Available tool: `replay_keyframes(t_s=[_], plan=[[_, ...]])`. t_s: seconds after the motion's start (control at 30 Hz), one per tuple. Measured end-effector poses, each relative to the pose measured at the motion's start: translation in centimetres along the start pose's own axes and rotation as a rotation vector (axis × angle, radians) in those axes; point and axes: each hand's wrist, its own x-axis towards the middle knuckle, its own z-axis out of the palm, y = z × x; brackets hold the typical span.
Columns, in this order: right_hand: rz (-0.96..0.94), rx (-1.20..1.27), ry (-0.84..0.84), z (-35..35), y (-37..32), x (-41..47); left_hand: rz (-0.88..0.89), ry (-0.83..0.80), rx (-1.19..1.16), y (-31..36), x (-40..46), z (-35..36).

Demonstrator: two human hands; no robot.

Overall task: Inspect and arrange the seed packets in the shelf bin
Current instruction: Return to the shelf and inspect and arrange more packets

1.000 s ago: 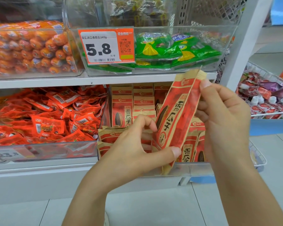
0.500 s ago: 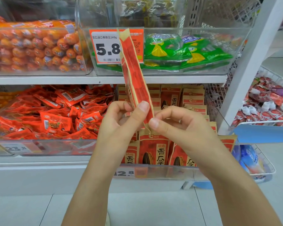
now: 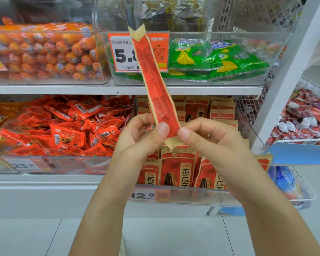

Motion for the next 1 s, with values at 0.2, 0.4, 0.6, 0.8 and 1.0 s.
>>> replay_keyframes(t_s=[0.2, 0.4, 0.6, 0.8, 1.0], plan=[[0.032, -0.033, 0.008, 0.0, -0.4, -0.1, -0.034, -0.064, 0.001, 0.0, 0.0, -0.4], [0.049, 0.102, 0.198, -1.4, 0.6, 0.5, -0.122, -0.308, -0.159, -0.2, -0.4, -0.7], [0.166, 0.379, 0.138, -1.5, 0.8, 0.7, -0.218, -0.402, -0.337, -0.3, -0.3, 0.0], [0.185, 0.265, 0.249, -1.4, 0.2, 0.3, -0.278, -0.118, -0.139, -0.5, 0.5, -0.1], [0.233, 0.088, 0.227, -1.0, 0.8, 0.6, -0.13, -0.011, 0.077, -0.4, 0.5, 0.3]])
